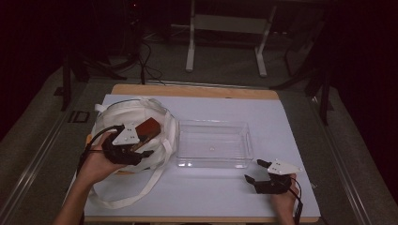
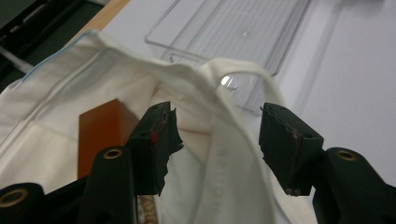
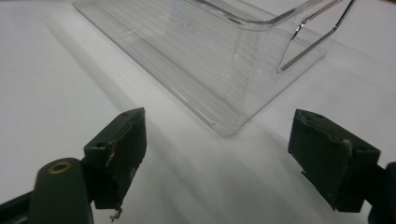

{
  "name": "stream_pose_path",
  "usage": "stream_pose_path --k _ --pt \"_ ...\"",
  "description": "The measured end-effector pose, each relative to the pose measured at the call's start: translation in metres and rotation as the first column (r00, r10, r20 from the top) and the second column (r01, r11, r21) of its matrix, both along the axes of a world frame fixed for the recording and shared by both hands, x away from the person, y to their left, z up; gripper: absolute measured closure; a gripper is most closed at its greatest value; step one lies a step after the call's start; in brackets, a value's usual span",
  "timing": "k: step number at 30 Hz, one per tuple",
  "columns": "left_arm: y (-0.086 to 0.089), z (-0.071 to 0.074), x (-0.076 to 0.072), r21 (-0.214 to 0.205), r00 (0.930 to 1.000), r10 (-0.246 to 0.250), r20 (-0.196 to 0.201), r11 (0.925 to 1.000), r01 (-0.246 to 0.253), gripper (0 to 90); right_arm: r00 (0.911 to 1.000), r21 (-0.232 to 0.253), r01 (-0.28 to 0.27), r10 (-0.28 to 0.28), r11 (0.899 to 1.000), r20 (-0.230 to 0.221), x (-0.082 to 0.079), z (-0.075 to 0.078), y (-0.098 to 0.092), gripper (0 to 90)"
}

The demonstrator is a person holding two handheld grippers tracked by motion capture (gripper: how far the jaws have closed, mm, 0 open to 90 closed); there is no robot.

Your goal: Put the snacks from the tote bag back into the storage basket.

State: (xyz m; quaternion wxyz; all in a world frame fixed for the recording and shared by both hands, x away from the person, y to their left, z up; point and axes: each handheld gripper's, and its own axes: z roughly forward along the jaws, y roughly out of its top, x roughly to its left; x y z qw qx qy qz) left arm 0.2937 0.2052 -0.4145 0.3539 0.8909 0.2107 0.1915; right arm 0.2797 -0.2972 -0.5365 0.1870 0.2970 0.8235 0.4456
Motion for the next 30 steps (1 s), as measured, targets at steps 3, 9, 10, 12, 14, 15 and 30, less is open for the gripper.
stream_pose_path --k 3,9,10,12,14,15,30 --pt "0.008 -0.002 0.004 0.011 0.9994 0.032 -0.014 0.9994 -0.032 44.7 1.0 0.0 0.0 0.0 1.0 0.0 0.0 0.0 0.0 19.3" --pt "0.016 -0.004 0.009 0.043 0.9972 0.068 -0.03 0.9968 -0.067 44.6 1.0 -0.002 -0.001 0.001 1.0 0.001 0.0 0.0 0.0 19.3" --pt "0.019 -0.006 0.012 0.054 0.9962 0.08 -0.036 0.9955 -0.078 44.6 1.0 -0.002 -0.001 0.001 1.0 0.001 0.0 0.0 0.0 19.3" --pt "0.021 -0.006 0.013 0.059 0.9955 0.086 -0.039 0.9947 -0.084 44.6 1.0 -0.003 0.0 0.0 1.0 0.001 0.0 0.0 0.0 19.3" --pt "0.024 -0.007 0.015 0.07 0.9944 0.096 -0.046 0.9933 -0.092 44.2 1.0 -0.002 0.0 0.0 1.0 0.001 0.0 0.0 0.0 19.3" --pt "0.026 -0.008 0.017 0.069 0.9936 0.101 -0.05 0.9928 -0.098 44.2 1.0 -0.002 0.0 0.0 1.0 0.001 0.0 0.0 0.0 19.3" --pt "0.044 -0.02 0.033 0.128 0.9788 0.175 -0.106 0.9785 -0.162 43.0 1.0 -0.003 0.001 -0.001 1.0 0.003 0.0 0.0 0.0 19.3"
